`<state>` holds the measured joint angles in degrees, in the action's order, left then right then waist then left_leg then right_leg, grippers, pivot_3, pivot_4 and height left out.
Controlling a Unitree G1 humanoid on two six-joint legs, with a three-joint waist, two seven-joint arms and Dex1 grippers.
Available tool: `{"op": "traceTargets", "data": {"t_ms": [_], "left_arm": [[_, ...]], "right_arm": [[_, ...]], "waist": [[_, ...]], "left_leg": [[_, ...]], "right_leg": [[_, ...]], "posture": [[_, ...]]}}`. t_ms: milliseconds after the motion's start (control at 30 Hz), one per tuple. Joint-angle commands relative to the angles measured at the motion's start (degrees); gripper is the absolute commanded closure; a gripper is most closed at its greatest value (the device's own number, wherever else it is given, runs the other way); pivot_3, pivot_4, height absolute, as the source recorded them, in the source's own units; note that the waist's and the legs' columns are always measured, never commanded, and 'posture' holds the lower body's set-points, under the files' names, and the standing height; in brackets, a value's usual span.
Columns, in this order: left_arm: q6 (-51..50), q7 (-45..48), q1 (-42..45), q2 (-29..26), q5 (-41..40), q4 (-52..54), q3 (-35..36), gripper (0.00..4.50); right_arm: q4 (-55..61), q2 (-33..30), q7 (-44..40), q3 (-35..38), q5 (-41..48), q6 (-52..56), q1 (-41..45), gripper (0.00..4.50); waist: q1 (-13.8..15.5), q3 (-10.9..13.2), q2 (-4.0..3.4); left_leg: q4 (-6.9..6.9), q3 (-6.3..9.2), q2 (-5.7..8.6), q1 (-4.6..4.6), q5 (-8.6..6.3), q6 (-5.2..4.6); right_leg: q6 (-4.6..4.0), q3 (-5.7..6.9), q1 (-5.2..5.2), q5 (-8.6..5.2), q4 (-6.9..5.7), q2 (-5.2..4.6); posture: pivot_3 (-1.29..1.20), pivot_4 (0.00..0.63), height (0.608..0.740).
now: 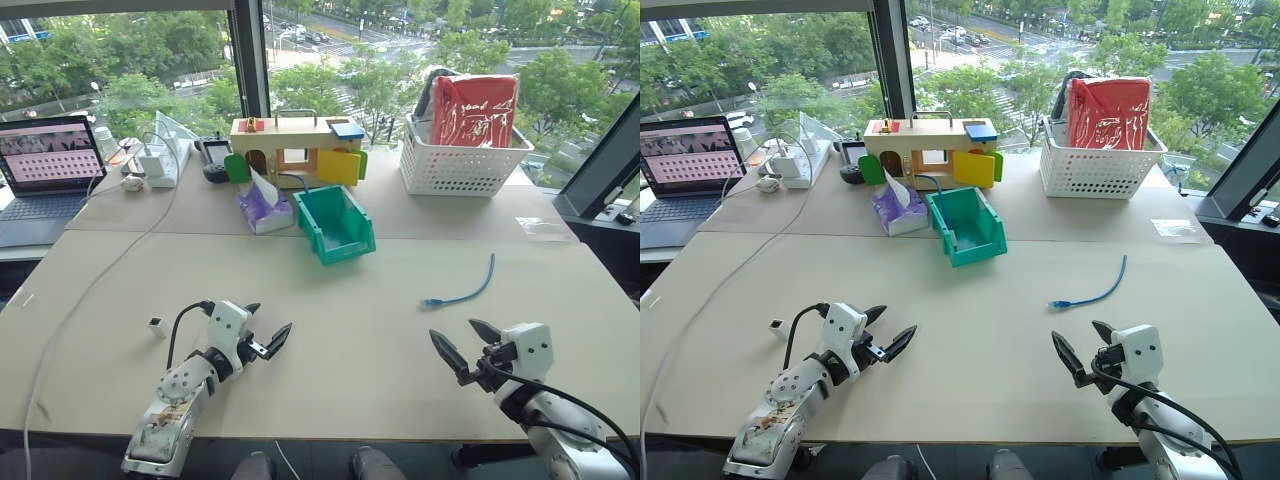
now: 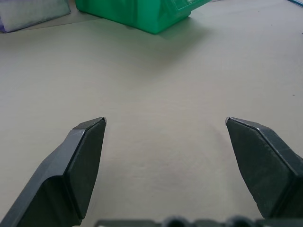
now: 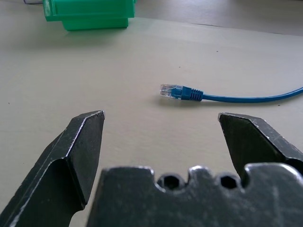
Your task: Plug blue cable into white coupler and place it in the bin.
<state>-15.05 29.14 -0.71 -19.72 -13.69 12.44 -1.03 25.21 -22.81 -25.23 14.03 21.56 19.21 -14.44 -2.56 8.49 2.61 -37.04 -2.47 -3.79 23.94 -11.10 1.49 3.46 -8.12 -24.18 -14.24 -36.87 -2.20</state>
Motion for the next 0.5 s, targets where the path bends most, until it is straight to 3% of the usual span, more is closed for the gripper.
{"op": "traceTargets", "data": {"t_ms": [33, 267, 500], "left_arm": [[1.2, 2.1, 0.5, -0.2, -1.2, 0.6, -0.2, 0.14], [-9.8, 6.3, 3.8, -0.5, -12.8, 5.1, 2.1, 0.14], [-17.3, 16.7, 10.9, -10.1, -20.0, 7.9, 2.8, 0.14]], "right_arm": [[1.7, -0.2, 0.2, 0.3, 0.0, -0.8, 0.7, 0.05], [2.5, -3.5, -3.0, 1.2, 2.8, 1.6, 2.8, 0.05], [-1.4, -12.0, -11.2, -2.6, 1.9, 2.2, 11.7, 0.05]], "waist": [[0.0, 0.0, 0.00], [0.0, 0.0, 0.00], [-0.3, 0.0, 0.00]], "left_leg": [[0.00, 0.00, 0.00, 0.00, 0.00, 0.00], [0.00, 0.00, 0.00, 0.01, 0.00, 0.00], [0.00, 0.01, 0.03, -0.06, 0.01, 0.00]], "right_leg": [[0.00, 0.00, 0.00, 0.00, 0.00, 0.00], [0.00, 0.00, 0.00, -0.01, 0.00, 0.00], [0.01, 0.00, 0.02, -0.03, -0.04, 0.01]], "posture": [[0.00, 0.150, 0.731], [0.00, 0.150, 0.731], [0.00, 0.150, 0.731]]}}
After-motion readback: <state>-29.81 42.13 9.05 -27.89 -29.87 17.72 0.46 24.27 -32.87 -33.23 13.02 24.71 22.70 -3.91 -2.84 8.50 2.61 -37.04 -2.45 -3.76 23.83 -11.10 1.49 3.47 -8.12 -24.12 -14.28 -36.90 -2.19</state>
